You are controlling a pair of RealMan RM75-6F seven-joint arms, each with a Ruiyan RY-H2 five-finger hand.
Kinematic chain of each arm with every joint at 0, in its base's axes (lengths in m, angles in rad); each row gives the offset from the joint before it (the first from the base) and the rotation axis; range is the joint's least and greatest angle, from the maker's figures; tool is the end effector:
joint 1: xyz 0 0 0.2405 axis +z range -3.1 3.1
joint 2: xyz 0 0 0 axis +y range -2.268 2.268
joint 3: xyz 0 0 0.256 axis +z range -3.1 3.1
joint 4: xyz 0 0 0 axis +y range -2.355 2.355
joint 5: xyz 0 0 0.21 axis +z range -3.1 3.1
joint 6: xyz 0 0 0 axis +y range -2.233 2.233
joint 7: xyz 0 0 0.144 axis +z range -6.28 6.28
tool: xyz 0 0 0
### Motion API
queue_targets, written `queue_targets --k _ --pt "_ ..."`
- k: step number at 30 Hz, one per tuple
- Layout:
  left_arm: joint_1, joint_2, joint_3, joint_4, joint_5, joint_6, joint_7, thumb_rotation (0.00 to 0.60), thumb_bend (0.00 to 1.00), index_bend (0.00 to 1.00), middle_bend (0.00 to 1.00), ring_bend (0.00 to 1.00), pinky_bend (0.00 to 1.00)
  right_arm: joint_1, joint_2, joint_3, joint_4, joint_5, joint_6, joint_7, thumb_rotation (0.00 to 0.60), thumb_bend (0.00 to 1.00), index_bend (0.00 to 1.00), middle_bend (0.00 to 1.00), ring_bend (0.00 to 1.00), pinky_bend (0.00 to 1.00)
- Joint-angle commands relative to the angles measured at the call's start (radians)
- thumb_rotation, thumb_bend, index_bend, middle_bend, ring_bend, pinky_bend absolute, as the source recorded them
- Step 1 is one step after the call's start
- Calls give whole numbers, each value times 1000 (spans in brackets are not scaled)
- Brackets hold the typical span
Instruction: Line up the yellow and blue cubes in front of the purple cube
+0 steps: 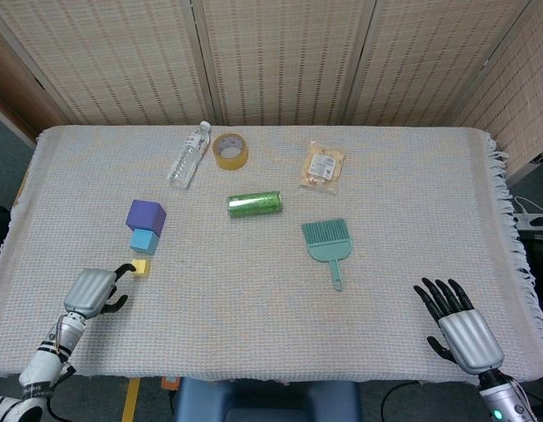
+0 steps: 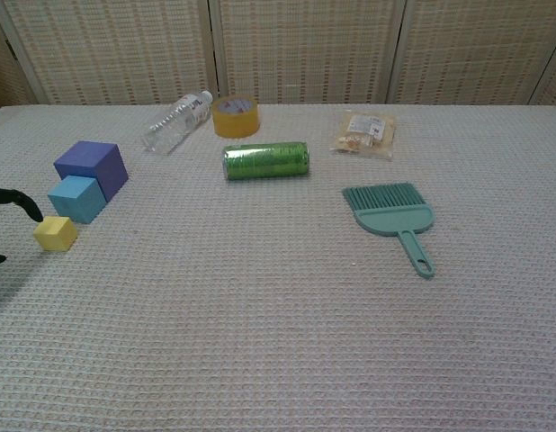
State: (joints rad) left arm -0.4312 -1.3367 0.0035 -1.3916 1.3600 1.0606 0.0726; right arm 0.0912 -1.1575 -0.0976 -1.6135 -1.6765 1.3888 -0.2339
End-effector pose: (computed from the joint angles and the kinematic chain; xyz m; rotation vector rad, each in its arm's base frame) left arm -0.2995 0.2720 0.0533 -1.7623 -0.9999 -0.7048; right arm -0.2991 -0.1451 0.1063 1.7488 -0.8201 0.7131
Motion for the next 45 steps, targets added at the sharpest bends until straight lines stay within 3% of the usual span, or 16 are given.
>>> queue_targets --k 1,15,45 --pt "17 -9 20 -14 24 24 19 600 383 289 1000 1000 1000 0 1 0 0 -2 2 2 600 26 0 0 0 0" --pt "4 -61 12 40 -6 -35 60 600 385 265 1000 1000 1000 -6 12 -1 0 -12 17 21 600 26 0 0 0 0" --pt "-26 -87 -12 98 -44 -109 41 600 385 193 1000 1000 1000 -6 7 8 0 1 7 12 600 26 0 0 0 0"
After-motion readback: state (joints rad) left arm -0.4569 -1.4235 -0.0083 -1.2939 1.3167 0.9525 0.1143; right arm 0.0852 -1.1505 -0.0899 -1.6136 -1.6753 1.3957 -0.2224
